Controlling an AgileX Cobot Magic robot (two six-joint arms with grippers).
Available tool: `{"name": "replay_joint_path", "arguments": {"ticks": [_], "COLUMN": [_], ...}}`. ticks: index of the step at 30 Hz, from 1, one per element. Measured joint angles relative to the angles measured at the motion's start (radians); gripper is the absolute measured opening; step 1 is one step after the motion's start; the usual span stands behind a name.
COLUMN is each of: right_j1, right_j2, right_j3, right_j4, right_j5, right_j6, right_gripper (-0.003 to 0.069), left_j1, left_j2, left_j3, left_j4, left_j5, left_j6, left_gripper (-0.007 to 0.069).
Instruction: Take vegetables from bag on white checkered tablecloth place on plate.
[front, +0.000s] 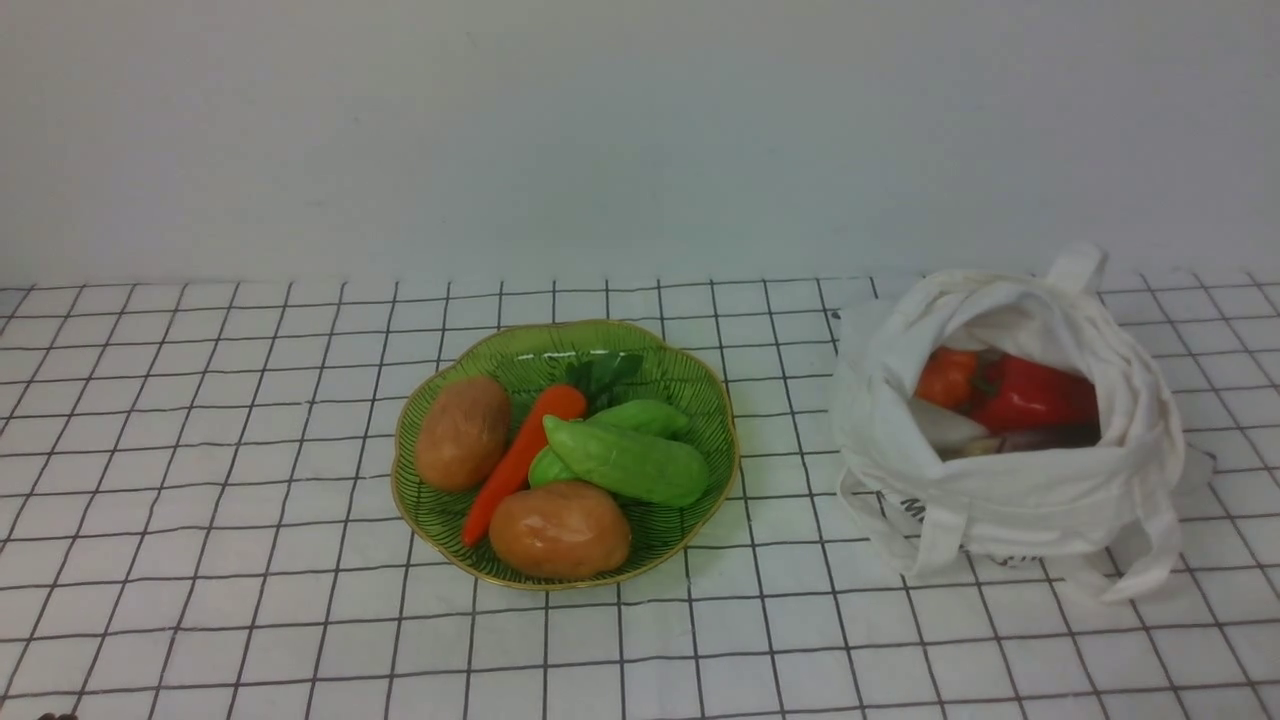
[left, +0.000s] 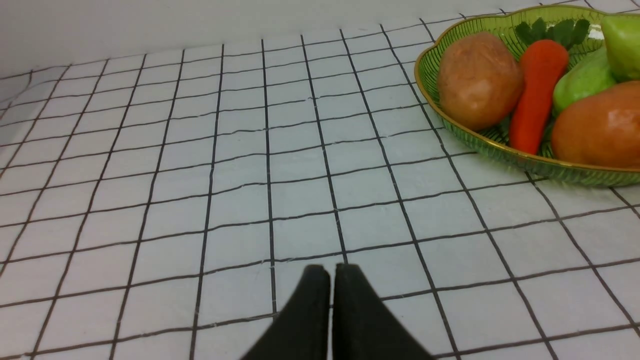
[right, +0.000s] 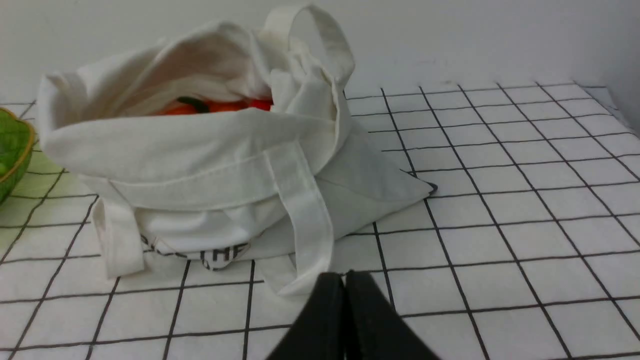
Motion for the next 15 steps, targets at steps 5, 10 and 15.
{"name": "replay_joint_path", "arguments": {"ticks": [5,10,15], "right_j1": [0.012,0.012,0.012], "right_j2": [0.0,0.0,0.0], "right_j3": [0.001,0.001,0.001], "right_j4": [0.002,0.002,0.002], "right_j5": [-0.005,-0.005,-0.005], "right_j6": [0.007,0.007,0.008], "right_gripper": [-0.0013,-0.0013,-0.0013], "left_j1": [0.0,0.0,0.0], "left_j2": [0.0,0.0,0.0], "left_j3": [0.0,0.0,0.0], "left_j4": [0.0,0.0,0.0], "left_j5": [0.0,0.0,0.0], "left_j6": [0.0,0.0,0.0], "left_gripper": [-0.0008,-0.0008,-0.0008]}}
